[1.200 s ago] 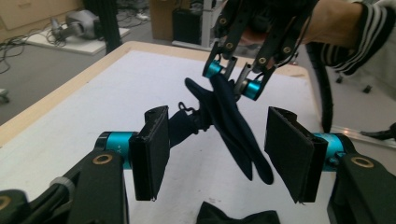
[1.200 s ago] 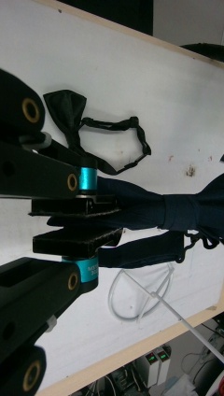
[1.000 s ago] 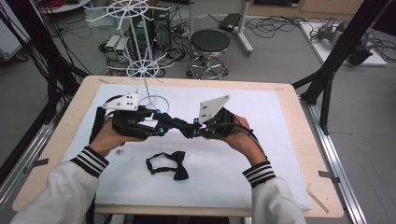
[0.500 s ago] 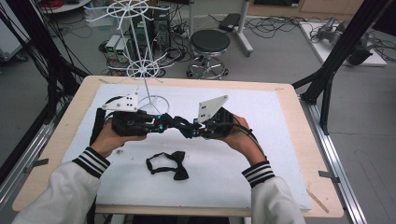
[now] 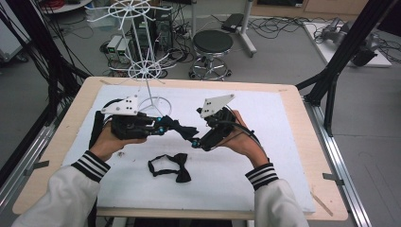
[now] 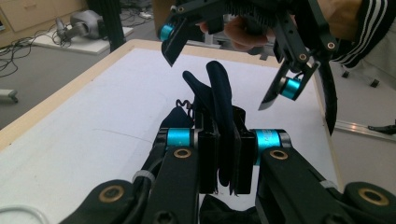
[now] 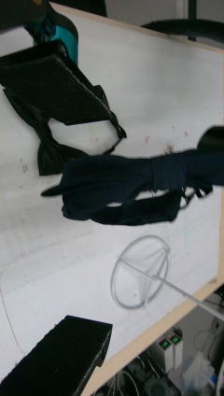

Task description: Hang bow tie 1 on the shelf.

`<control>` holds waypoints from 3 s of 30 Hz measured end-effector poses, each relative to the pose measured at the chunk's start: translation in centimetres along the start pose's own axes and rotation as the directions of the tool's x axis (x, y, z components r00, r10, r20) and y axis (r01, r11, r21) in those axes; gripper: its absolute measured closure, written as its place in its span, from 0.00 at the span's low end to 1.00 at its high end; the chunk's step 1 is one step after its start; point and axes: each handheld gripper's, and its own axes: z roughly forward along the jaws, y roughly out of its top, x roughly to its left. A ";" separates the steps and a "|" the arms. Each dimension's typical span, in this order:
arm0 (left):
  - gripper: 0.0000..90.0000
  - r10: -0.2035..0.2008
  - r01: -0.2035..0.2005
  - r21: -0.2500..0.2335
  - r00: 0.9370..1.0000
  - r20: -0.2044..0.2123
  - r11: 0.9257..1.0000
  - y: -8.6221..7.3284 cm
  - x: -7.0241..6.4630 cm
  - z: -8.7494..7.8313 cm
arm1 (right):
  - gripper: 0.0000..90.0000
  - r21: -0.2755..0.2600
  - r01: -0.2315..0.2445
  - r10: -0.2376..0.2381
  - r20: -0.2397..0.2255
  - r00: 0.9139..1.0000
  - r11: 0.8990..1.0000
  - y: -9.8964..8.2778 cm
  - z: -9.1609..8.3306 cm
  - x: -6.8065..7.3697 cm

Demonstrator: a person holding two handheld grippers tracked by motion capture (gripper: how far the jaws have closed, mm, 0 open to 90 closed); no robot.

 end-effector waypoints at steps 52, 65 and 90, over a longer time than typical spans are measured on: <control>0.93 -0.109 0.086 -0.114 0.969 -0.223 0.990 1.1 1.5 -7.8 | 0.01 -0.377 -0.229 0.354 0.303 0.885 0.897 -9.9 -9.0 2.5; 0.93 -0.137 0.110 -0.112 0.951 -0.277 0.988 0.7 2.5 -9.5 | 0.01 -0.399 -0.227 0.364 0.310 0.878 0.889 -10.7 -9.3 3.0; 0.93 -0.178 0.148 -0.112 0.920 -0.350 0.983 1.2 4.9 -10.3 | 0.01 -0.425 -0.244 0.394 0.311 0.865 0.872 -13.5 -9.7 4.3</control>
